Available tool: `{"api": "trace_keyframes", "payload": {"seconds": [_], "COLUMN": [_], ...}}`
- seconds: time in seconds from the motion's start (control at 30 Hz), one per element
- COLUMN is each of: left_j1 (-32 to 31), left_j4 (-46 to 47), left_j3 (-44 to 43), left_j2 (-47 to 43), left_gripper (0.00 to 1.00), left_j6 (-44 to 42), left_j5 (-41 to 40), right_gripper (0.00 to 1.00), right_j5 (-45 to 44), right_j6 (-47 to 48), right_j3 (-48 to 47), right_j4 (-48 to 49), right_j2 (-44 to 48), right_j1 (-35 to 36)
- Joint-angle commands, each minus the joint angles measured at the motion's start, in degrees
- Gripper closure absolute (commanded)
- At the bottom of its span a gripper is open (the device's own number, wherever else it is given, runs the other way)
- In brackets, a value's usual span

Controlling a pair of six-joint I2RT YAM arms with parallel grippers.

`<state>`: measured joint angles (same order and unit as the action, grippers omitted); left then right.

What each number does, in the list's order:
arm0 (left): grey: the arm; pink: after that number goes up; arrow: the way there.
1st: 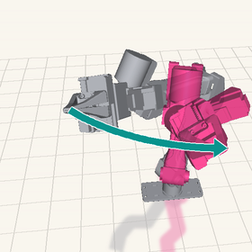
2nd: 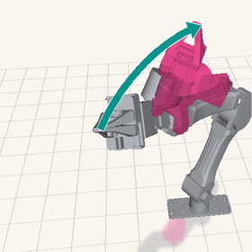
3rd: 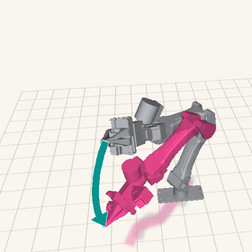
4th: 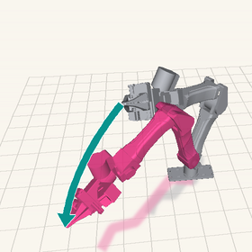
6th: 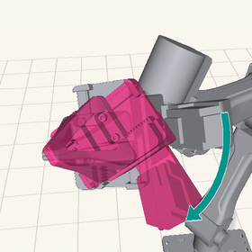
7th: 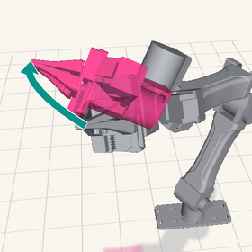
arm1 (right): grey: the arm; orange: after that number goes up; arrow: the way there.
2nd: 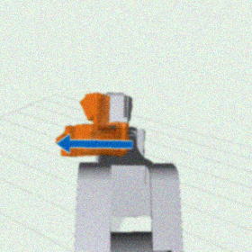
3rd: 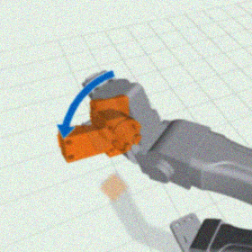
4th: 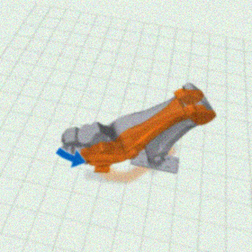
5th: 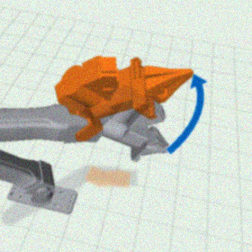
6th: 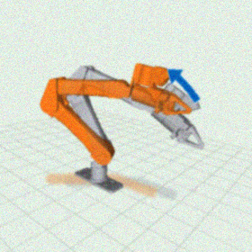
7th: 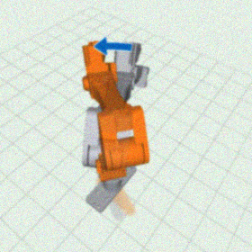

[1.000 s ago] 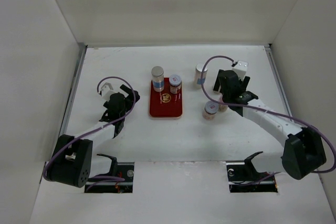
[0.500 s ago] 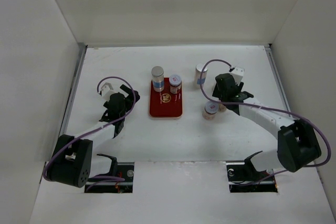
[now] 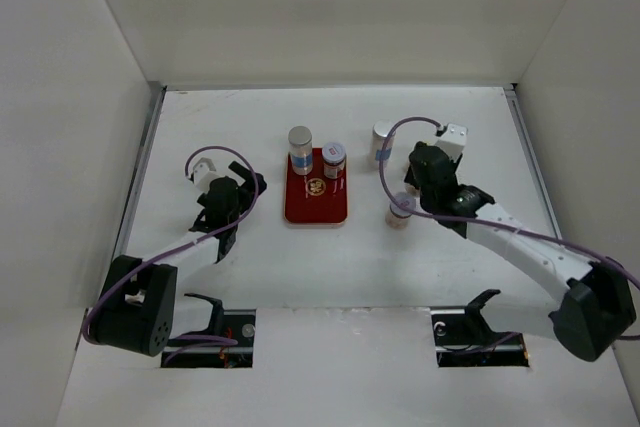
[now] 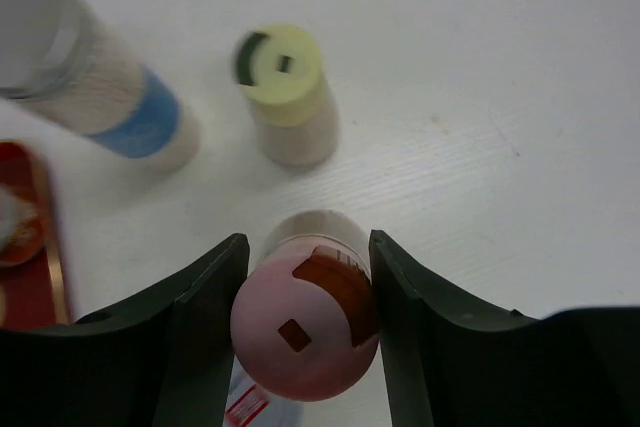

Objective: Organize the condiment bottles

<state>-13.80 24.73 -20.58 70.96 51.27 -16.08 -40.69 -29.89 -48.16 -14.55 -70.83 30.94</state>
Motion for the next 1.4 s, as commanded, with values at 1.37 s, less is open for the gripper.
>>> {"api": "trace_keyframes", "payload": {"seconds": [1.37], "left_j1": [1.2], "left_j4": [3.1], "left_j3": [0.1], "left_j2": [-0.9], "left_gripper": [0.0], "left_j6": [0.5], "left_j5": [0.3], "right_gripper": [0.28], "right_j5": [14.7], "right_j6": [9.9], "right_j3": [-22.3], "right_j4": [16.6], "right_j2": [-18.4], "right_j1": [15.8]}}
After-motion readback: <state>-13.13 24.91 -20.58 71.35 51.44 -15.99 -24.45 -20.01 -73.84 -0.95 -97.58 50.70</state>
